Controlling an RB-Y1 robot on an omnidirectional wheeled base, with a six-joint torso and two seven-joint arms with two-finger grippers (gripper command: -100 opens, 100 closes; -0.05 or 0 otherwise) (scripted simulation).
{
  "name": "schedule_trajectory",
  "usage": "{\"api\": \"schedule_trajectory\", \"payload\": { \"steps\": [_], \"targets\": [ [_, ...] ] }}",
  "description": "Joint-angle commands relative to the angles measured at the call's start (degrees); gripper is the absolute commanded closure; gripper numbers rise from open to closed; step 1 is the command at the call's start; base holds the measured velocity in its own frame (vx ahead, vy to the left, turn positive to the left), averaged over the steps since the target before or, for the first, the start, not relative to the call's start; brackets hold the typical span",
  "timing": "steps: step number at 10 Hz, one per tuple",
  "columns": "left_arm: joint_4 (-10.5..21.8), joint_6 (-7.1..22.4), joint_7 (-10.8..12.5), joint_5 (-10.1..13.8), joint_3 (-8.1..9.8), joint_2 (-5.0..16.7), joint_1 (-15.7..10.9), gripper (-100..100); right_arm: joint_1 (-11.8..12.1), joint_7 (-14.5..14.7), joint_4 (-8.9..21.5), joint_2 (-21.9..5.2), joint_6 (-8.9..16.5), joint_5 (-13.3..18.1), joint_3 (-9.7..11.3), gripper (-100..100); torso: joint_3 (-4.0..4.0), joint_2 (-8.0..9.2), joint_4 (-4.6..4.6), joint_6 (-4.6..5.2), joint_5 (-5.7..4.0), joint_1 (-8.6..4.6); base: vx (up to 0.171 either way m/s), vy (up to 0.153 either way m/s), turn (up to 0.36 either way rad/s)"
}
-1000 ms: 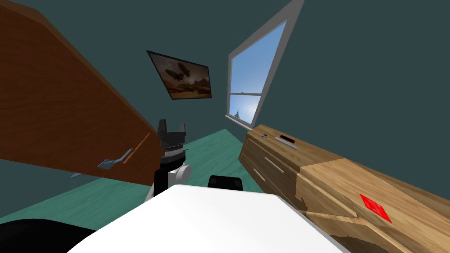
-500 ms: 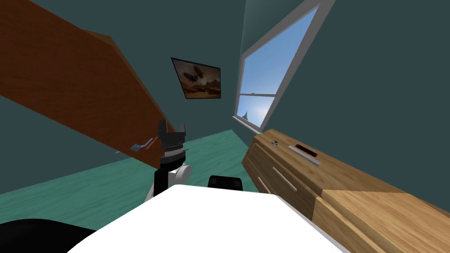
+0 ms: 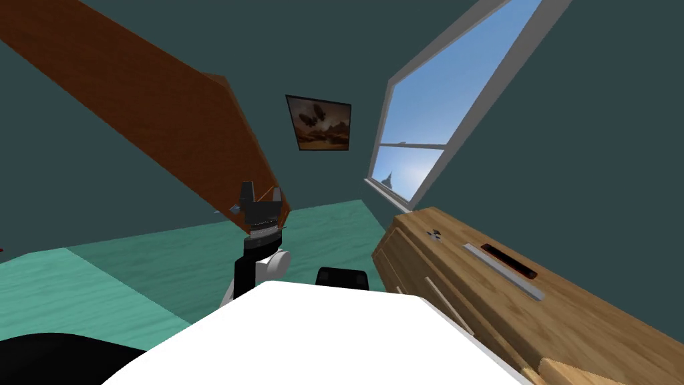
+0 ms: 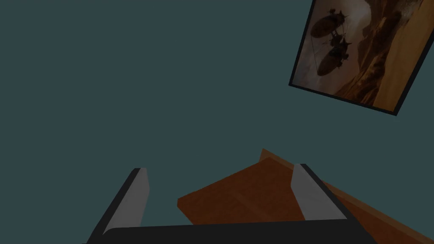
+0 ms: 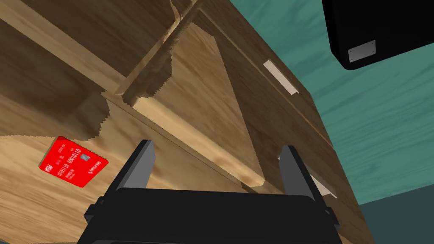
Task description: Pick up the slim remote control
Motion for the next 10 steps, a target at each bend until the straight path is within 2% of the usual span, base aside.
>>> {"api": "schedule_trajectory", "payload": {
  "steps": [1, 2, 3, 6, 8, 10],
  "targets": [
    [0.00, 0.00, 0.00, 0.00, 0.00, 0.00, 0.00, 0, 2.06, -0.32, 1.66, -2.86, -0.49, 0.23, -1.03, -100, 0.00, 0.00, 0.00, 0.00, 0.00, 0.00, 0.052, -0.195, 0.508],
    [0.00, 0.00, 0.00, 0.00, 0.01, 0.01, 0.00, 0, 3.07, -0.51, 2.55, -4.44, -0.84, 0.33, -1.61, -100, -0.01, -0.02, -0.01, 0.01, -0.04, -0.20, 0.080, -0.251, 0.425],
    [0.00, 0.00, 0.00, 0.00, 0.01, 0.01, 0.01, 0, 3.07, -0.51, 2.55, -5.04, -0.84, 0.33, -1.61, -100, -0.07, -0.13, -0.03, 0.02, -0.09, -0.39, 0.052, -0.196, 0.186],
    [0.00, 0.00, 0.00, 0.00, 0.01, 0.01, 0.01, 0, 4.85, -0.99, 4.21, -10.08, -2.14, 0.36, -3.13, -100, -0.04, -0.07, -0.01, 0.05, -0.06, -0.21, 0.032, -0.208, 0.372],
    [0.00, 0.00, 0.00, 0.00, 0.02, 0.01, 0.01, 0, 5.09, -1.23, 4.43, -12.87, -3.13, 0.19, -3.93, -100, -0.09, -0.17, -0.03, 0.04, -0.12, -0.39, 0.053, -0.243, 0.384],
    [0.00, 0.00, 0.00, 0.00, 0.02, 0.01, 0.02, 0, 4.73, -1.40, 3.91, -15.14, -4.12, -0.05, -4.52, -100, -0.18, -0.31, -0.06, 0.08, -0.07, -0.13, 0.063, -0.150, 0.245]
  ]
}}
